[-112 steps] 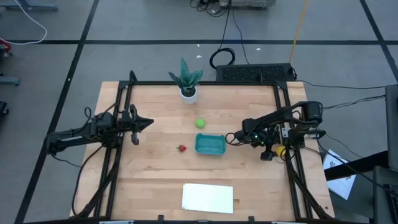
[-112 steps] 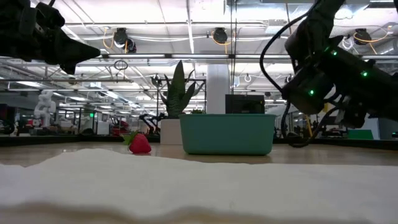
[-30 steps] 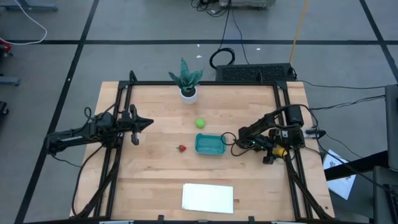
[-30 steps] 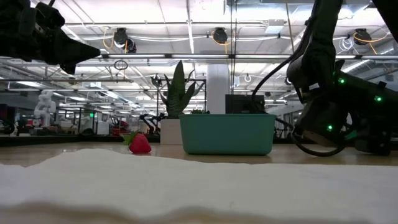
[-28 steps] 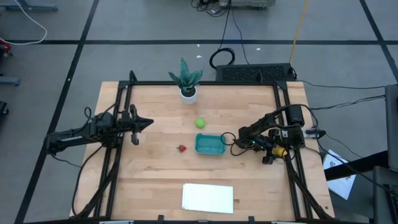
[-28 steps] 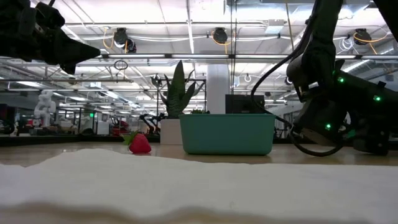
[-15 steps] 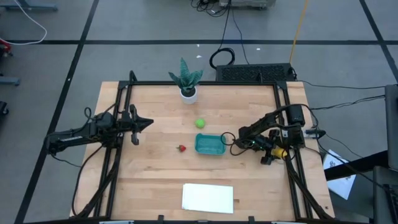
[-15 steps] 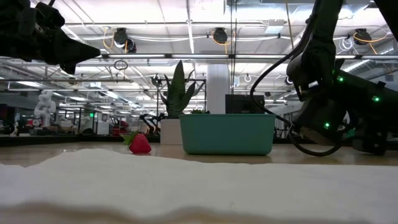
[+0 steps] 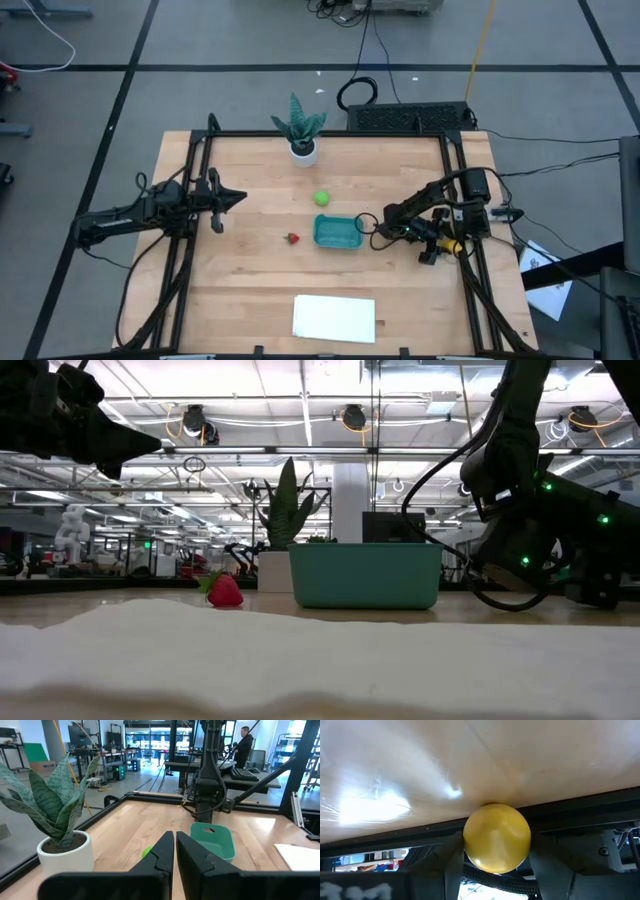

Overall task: Pick and placing Produce into tupperware
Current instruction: Put the lemon into the green bin

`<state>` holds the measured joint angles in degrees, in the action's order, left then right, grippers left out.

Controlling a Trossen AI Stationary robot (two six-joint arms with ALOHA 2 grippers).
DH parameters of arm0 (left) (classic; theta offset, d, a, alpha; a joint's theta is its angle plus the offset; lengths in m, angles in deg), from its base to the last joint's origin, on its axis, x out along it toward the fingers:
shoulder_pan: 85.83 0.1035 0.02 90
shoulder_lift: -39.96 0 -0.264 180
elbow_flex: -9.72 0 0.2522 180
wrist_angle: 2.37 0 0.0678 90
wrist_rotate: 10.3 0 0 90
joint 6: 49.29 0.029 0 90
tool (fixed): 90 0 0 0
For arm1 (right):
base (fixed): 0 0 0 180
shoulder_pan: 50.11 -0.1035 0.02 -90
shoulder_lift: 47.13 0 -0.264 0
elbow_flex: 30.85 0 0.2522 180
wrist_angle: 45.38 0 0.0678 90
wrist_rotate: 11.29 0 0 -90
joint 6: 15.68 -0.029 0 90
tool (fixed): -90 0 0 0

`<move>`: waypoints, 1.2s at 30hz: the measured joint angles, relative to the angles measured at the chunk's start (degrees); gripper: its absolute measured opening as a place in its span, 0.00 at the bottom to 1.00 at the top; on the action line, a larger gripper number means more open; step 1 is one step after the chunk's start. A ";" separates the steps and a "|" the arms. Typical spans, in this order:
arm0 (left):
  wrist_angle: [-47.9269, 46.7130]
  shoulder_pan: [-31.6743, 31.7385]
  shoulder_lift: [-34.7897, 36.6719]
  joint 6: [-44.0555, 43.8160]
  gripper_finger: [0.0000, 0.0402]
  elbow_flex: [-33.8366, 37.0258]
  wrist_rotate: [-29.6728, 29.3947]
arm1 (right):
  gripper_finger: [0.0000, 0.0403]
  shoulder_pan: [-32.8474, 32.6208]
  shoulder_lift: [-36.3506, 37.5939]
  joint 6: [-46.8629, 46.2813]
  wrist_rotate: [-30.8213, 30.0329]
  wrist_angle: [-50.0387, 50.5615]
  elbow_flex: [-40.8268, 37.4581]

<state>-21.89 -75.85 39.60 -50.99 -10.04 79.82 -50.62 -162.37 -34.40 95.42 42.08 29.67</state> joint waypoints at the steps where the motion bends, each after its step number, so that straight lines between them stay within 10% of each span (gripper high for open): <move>1: 0.00 0.00 0.00 0.00 0.05 0.00 0.00 | 0.45 0.00 -0.02 0.03 -0.04 0.10 0.00; 36: -0.04 0.00 0.00 -0.19 0.05 0.00 -0.17 | 0.45 1.20 7.74 3.10 -0.17 5.52 3.41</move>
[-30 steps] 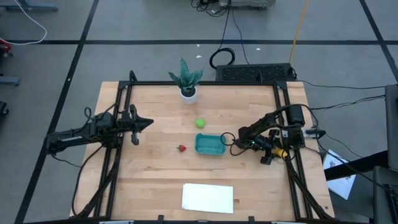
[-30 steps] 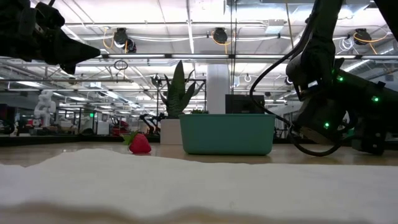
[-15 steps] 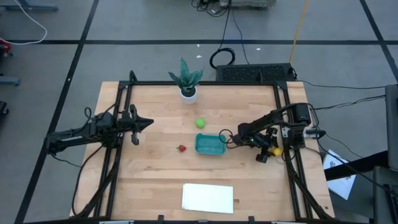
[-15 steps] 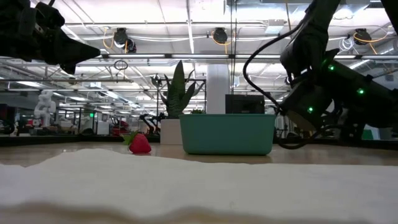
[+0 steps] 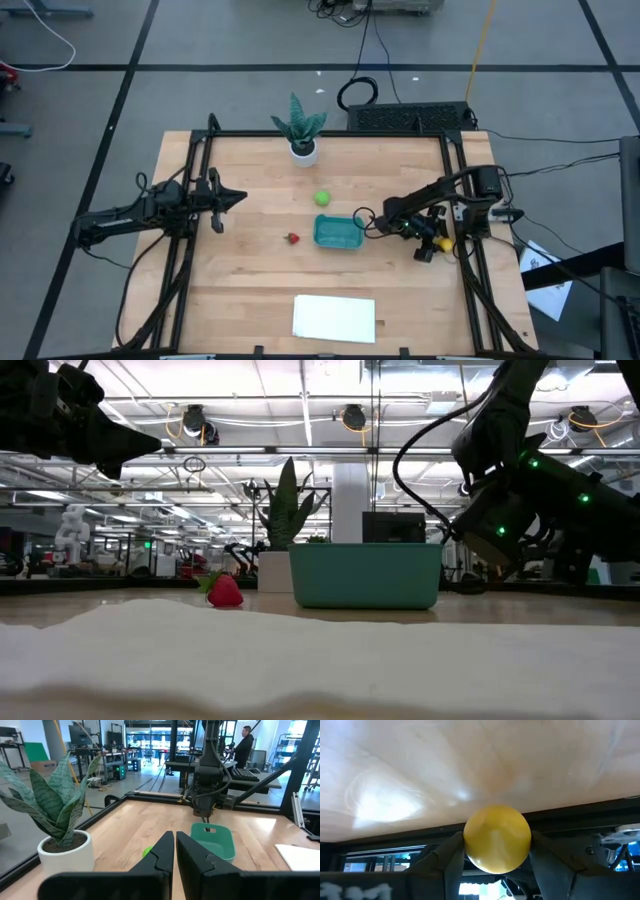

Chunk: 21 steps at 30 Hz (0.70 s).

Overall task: Pick and placing Produce into tupperware
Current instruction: Put the lemon into the green bin

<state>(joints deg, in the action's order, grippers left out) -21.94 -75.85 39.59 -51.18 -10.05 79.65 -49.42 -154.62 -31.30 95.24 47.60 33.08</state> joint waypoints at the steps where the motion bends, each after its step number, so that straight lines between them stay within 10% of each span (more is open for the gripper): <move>1: 0.00 0.00 -0.01 -0.19 0.05 0.00 0.00 | 0.45 0.00 0.50 0.00 0.00 0.01 0.00; 21: -0.16 0.00 -0.02 -1.60 0.05 -0.02 -0.04 | 0.45 0.07 12.95 -6.25 -0.03 0.21 5.35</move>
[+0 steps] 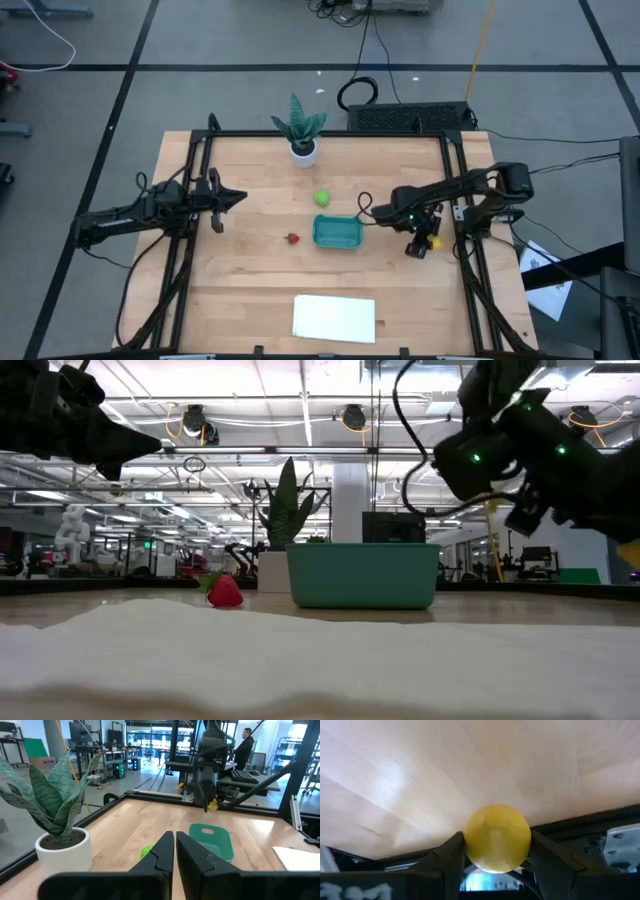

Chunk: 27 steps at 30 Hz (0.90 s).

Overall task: Pick and placing Produce into tupperware
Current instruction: Put the lemon into the green bin

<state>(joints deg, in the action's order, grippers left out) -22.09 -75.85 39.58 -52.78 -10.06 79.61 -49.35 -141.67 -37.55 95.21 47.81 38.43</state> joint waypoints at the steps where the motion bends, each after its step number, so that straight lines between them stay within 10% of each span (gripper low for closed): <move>1: -0.06 0.00 0.02 0.00 0.05 0.00 0.02 | 0.45 0.00 0.21 -0.01 -0.04 -0.31 0.59; 27: 0.49 0.00 0.00 3.21 0.05 -0.04 0.02 | 0.46 0.38 0.31 4.56 -2.99 -2.39 11.84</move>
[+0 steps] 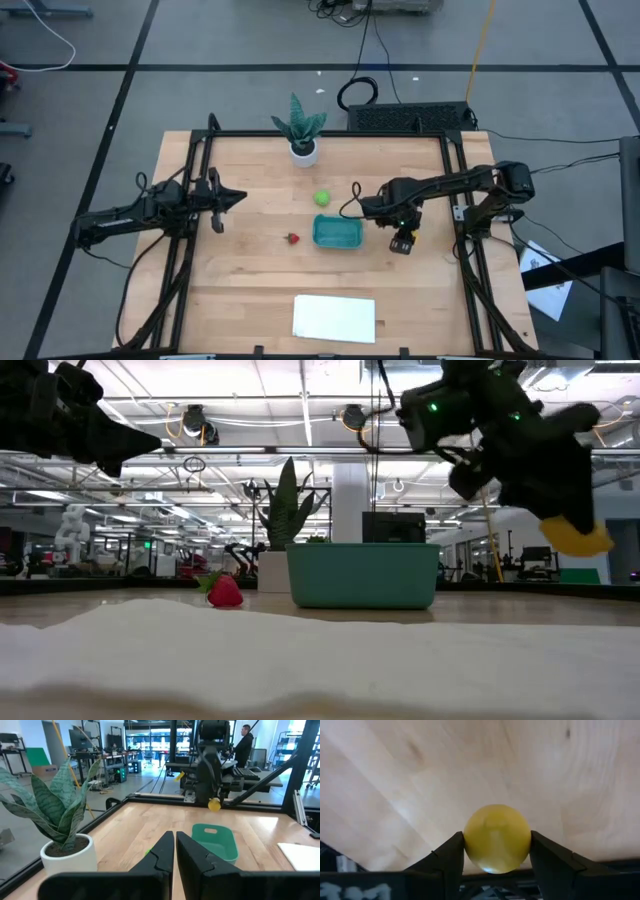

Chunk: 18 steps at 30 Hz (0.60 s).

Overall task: Pick and placing Produce into tupperware
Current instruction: Put the lemon into the green bin

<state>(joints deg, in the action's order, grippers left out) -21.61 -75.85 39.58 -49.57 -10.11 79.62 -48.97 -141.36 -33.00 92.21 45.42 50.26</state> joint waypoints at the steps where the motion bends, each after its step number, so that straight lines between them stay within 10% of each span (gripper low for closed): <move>1: 0.00 0.00 0.00 0.00 0.05 0.00 0.00 | 0.46 0.16 0.00 0.11 -0.06 0.03 1.29; 18: 0.00 0.00 0.01 0.04 0.05 0.00 -0.01 | 0.46 8.16 -1.40 12.50 -0.19 -20.53 17.09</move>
<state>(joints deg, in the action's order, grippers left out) -21.61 -75.85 39.59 -49.52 -10.11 79.62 -40.81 -142.76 -20.50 92.03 24.89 67.35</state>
